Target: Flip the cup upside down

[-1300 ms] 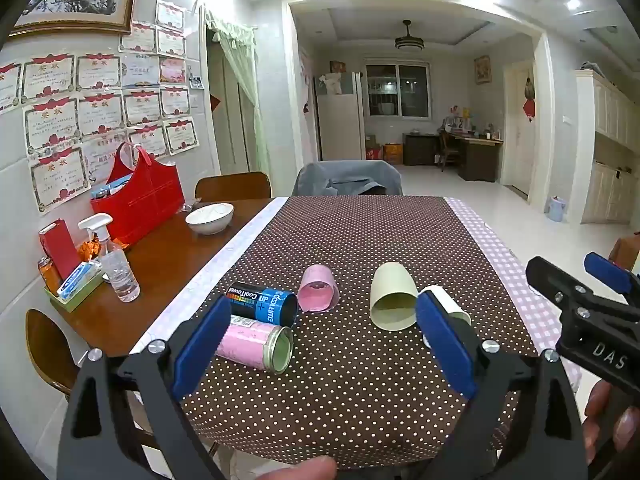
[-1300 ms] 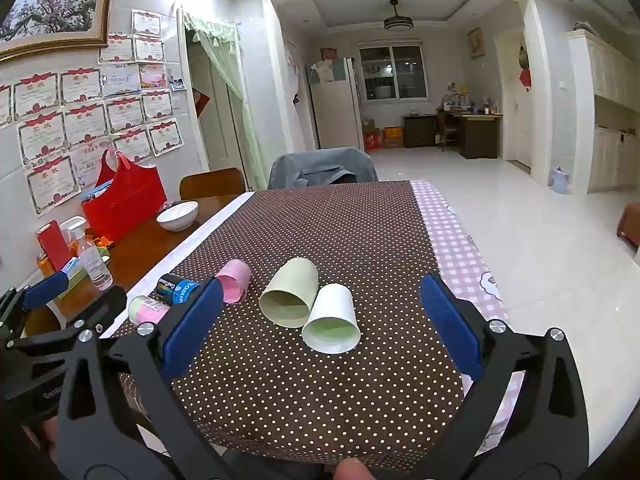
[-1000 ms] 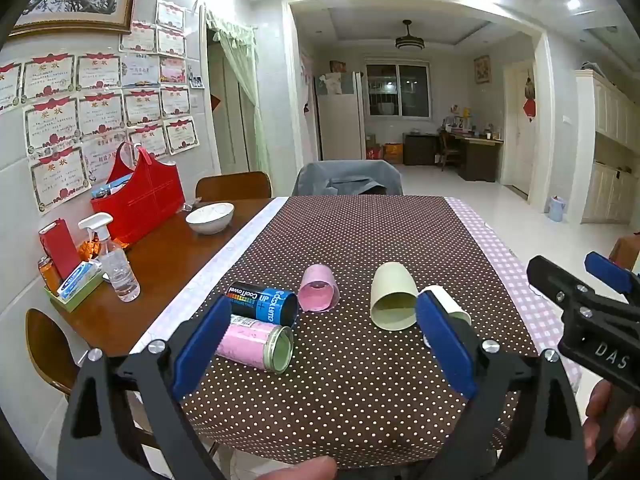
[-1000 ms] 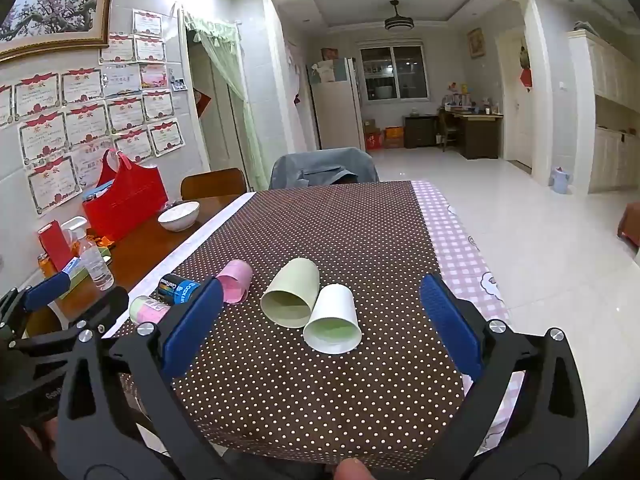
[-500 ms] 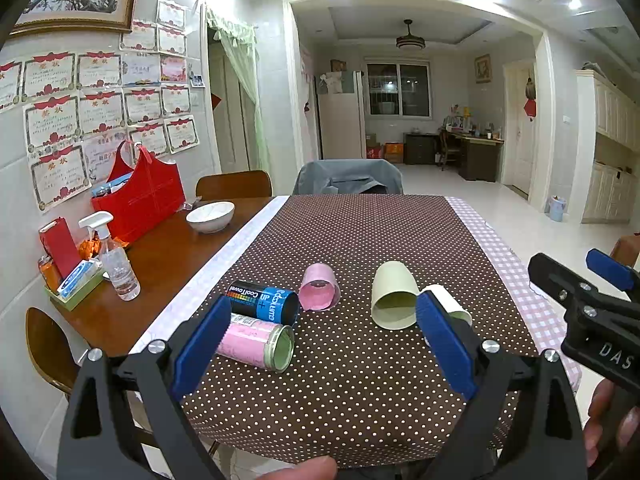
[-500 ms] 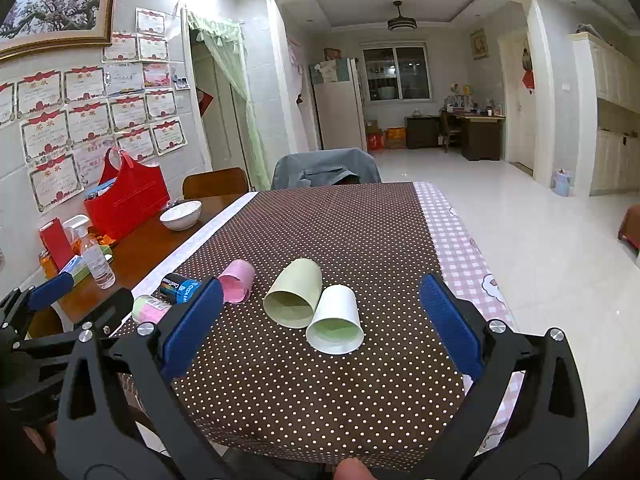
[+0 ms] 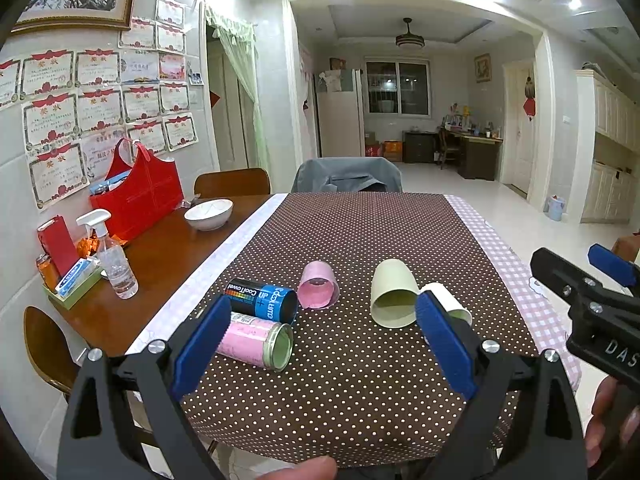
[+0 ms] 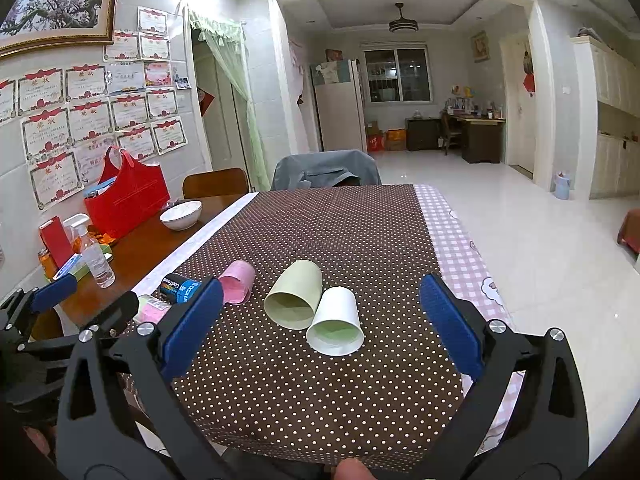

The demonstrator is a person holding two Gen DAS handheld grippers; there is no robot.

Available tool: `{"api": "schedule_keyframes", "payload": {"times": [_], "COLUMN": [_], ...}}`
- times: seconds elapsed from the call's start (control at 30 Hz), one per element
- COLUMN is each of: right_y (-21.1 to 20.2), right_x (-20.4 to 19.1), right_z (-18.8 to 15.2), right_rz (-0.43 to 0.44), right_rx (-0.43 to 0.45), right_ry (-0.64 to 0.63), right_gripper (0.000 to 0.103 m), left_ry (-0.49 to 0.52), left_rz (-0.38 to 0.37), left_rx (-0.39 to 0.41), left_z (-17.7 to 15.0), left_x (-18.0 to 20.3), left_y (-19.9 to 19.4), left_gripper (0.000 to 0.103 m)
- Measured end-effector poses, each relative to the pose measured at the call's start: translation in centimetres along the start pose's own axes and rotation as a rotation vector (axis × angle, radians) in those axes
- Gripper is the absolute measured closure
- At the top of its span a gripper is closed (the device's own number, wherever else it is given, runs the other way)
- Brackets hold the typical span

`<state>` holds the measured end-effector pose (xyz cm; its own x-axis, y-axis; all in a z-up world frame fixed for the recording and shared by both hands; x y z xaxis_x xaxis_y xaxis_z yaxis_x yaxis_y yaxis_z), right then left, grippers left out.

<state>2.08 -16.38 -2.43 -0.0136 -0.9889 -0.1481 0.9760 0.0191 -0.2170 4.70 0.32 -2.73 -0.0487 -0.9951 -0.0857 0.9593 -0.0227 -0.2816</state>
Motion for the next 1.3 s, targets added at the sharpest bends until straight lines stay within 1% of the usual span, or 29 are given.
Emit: {"api": "schedule_keyframes", "payload": {"times": [0.27,0.5,0.8,1.3], "right_y": [0.2,1.3,3.3,7.0], "right_x": [0.0,-0.1,-0.2,0.2], "right_z": [0.0,-0.1,0.0,0.0], "right_rz": [-0.001,-0.006,-0.020,-0.041], "right_rx": [-0.002,-0.013,-0.040,-0.090], "right_ry": [-0.004,-0.018,-0.040,-0.047], "right_gripper": [0.006,0.006,0.006,0.006], "left_ry": [0.000,0.009,0.019,0.025], "left_rz": [0.001,-0.004,-0.018,-0.015], "left_rx": [0.000,-0.007,-0.024,-0.055], "left_z": [0.0,0.0,0.3,0.8], "left_x": [0.0,0.3,0.6,0.2], "left_y": [0.0,0.7,2.8,6.6], "left_gripper": [0.011,0.011,0.011,0.011]}}
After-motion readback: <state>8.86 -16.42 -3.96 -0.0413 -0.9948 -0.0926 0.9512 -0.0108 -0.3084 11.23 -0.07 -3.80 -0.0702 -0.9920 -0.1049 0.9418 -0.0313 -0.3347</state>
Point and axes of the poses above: each gripper's, at about its wrist camera, not at the fingertips, and y roughly the way its jaws point, x to its right, z to its top, the point moved 5 cm from there along y, roughly the way its jaws point, and after that the axes turned 10 degrees about x, right-handed, at the moved point
